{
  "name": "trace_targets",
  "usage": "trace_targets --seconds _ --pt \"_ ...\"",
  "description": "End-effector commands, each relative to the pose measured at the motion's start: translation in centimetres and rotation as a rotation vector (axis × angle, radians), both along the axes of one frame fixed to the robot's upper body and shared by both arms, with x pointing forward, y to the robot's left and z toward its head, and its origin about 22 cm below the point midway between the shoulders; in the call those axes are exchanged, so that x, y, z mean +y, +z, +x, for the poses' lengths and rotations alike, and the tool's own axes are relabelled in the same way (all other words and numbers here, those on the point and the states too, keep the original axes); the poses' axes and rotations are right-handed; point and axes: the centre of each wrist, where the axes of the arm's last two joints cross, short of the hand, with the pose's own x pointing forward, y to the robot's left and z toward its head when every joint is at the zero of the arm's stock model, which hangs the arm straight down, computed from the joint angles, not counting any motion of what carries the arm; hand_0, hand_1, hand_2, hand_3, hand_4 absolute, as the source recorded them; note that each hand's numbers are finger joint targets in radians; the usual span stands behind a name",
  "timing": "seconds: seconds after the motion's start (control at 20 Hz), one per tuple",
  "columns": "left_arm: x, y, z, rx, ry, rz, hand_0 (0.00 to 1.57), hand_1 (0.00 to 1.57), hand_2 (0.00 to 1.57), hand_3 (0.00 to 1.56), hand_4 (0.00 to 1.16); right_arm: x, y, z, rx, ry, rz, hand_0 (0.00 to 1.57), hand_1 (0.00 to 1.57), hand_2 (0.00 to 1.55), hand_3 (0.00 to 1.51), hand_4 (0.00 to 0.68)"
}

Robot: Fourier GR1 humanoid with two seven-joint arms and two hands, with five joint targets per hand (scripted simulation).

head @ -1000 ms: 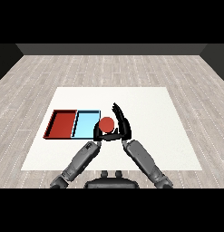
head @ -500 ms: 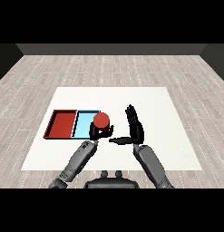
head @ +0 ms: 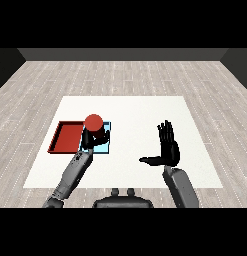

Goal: Pick the red can and put it in the red box

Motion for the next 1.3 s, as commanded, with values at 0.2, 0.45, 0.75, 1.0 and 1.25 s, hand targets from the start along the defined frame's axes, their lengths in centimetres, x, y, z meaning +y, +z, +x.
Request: trace_targets --seconds 0.2,0.45,0.75,1.0,1.25 --pt "9.1 3.2 2.4 0.034 0.177 0.159 1.57 1.57 1.57 1.49 1.11 -5.7 -1.2 -2.4 0.085 -0.093 -0.029 0.0 0.0 0.0 0.0 0.0" --pt "15.0 2.7 3.9 0.235 0.292 0.286 1.57 1.57 1.54 1.47 1.11 -5.9 -2.0 -1.1 0.083 -0.087 0.011 0.0 0.0 0.0 0.0 0.0" --pt "21.2 -2.5 2.5 0.52 0.404 0.465 1.57 1.57 1.55 1.47 1.05 -4.9 -4.7 0.0 0.121 -0.108 -0.038 0.0 0.0 0.0 0.0 0.0" --pt "23.3 -4.9 2.3 0.764 0.477 0.562 1.23 1.23 1.15 1.07 0.92 -6.1 -4.5 1.5 0.119 -0.13 -0.014 0.0 0.0 0.0 0.0 0.0" --pt "21.5 -8.9 1.4 0.92 0.467 0.569 0.0 0.0 0.32 0.0 0.71 -5.7 -5.4 2.2 0.12 -0.136 -0.017 0.0 0.0 0.0 0.0 0.0"
